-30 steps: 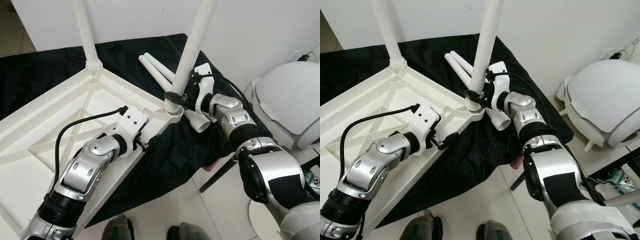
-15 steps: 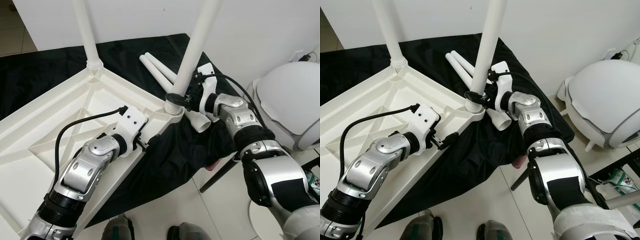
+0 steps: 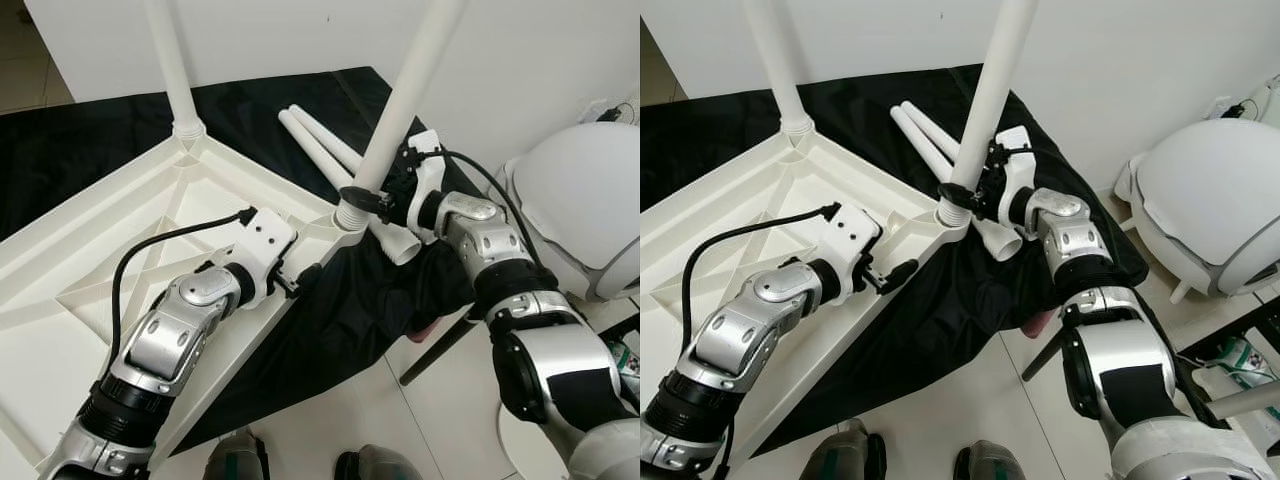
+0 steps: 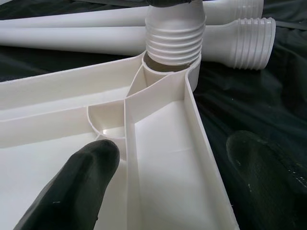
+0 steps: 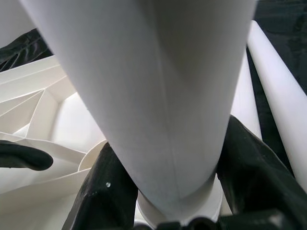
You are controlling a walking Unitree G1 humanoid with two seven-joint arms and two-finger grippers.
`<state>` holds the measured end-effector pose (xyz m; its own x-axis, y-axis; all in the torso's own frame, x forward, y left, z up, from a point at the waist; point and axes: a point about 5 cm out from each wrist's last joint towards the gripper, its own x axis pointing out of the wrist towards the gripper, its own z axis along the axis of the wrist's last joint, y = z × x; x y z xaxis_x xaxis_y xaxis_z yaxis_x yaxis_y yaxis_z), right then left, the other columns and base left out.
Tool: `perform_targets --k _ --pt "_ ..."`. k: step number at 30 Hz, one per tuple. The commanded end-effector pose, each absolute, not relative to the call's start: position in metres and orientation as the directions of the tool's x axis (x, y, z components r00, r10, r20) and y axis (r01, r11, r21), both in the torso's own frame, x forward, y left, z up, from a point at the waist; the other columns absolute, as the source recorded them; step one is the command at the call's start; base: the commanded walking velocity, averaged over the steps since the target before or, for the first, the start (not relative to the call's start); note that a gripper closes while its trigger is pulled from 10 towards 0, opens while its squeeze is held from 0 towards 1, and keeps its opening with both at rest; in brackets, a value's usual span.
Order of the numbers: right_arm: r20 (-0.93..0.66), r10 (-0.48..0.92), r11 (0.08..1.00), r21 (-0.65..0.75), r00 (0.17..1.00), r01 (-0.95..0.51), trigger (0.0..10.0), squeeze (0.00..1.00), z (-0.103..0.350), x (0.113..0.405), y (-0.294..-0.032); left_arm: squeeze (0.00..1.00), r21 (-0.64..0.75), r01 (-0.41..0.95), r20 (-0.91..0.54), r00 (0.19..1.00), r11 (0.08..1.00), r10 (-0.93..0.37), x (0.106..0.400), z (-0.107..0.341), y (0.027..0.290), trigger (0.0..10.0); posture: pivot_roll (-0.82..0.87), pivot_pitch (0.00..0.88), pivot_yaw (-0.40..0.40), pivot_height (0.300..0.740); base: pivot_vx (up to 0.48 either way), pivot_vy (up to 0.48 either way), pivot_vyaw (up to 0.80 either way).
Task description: Building children table
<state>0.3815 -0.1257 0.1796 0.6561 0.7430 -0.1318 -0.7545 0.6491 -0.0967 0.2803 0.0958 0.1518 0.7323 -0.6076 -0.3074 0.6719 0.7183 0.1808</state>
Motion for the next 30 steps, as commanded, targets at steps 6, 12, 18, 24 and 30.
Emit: perform_targets --k 6,12,18,24,30 --pt "-0.138 0.734 0.662 -0.076 0.665 -0.746 10.0 0.0 0.162 0.375 -0.112 0.0 0.191 0.669 -0.287 0.738 0.718 -0.611 0.282 0.154 0.095 10.0 -0.03 0.024 -0.006 0.74 0.0 0.0 0.0" --pt "-0.043 0.697 0.715 -0.037 0.716 -0.698 10.0 0.0 0.168 0.376 -0.105 0.0 0.197 0.618 -0.207 0.785 0.761 -0.584 0.294 0.168 0.093 10.0 -0.02 0.026 -0.015 0.74 0.0 0.0 0.0" --pt "-0.021 0.687 0.726 -0.024 0.726 -0.688 10.0 0.0 0.175 0.377 -0.106 1.0 0.148 0.618 -0.129 0.786 0.772 -0.605 0.305 0.187 0.088 10.0 -0.02 0.025 -0.013 0.74 0.0 0.0 0.0" --pt "-0.025 0.683 0.729 -0.043 0.73 -0.683 10.0 0.0 0.178 0.378 -0.111 1.0 0.169 0.635 -0.08 0.771 0.753 -0.632 0.312 0.202 0.082 10.0 -0.03 0.021 -0.015 0.74 0.0 0.0 0.0" --pt "-0.022 0.692 0.717 -0.093 0.721 -0.691 10.0 0.0 0.185 0.379 -0.116 0.0 0.185 0.694 0.04 0.702 0.695 -0.711 0.319 0.238 0.07 10.0 -0.03 0.009 -0.013 0.74 0.0 0.0 0.0"
